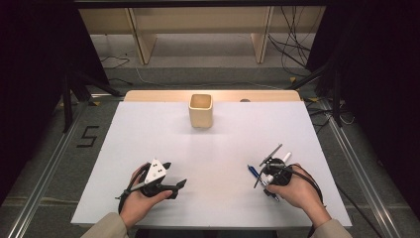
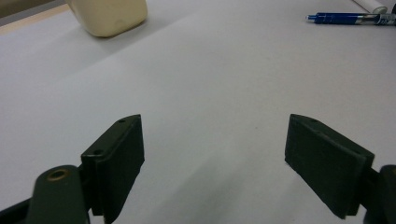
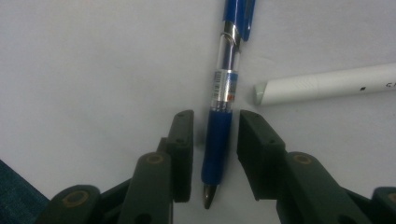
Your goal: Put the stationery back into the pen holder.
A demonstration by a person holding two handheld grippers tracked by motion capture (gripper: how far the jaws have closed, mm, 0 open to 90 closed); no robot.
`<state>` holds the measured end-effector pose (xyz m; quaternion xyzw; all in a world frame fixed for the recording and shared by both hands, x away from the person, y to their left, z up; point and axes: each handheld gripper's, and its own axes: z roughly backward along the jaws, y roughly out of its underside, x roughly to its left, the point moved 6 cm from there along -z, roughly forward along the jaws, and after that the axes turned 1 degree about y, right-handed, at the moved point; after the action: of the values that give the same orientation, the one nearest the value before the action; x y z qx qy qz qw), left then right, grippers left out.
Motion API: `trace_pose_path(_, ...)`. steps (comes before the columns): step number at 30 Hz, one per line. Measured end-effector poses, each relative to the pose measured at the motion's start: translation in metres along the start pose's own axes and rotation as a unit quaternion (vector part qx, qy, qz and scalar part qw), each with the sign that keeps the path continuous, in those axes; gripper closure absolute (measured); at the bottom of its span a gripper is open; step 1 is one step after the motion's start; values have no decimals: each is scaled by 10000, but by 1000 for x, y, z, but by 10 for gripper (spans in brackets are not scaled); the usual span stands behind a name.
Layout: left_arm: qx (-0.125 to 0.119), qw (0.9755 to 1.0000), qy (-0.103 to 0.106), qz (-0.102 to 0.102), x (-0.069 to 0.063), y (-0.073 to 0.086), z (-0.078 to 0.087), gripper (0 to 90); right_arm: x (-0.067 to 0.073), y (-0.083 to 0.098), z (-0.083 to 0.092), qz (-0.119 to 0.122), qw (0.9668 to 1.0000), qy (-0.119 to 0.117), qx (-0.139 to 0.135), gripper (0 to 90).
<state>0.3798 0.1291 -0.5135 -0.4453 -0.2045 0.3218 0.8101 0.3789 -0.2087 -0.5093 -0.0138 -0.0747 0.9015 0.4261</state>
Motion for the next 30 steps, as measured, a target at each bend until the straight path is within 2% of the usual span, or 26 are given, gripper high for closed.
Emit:
trace_pose_path(7, -1, 10000, 3, 6, 0, 0, 0, 195, 0, -1, -1, 38, 9999, 4, 116, 676)
trace_pose_path(19, -3, 10000, 1, -8, 0, 0, 0, 195, -1, -3, -2, 56, 9999, 32, 149, 696)
trace_pose_path(30, 5, 10000, 4, -9, 0, 0, 0, 196, 0, -3, -2, 129, 9996, 167, 203, 722)
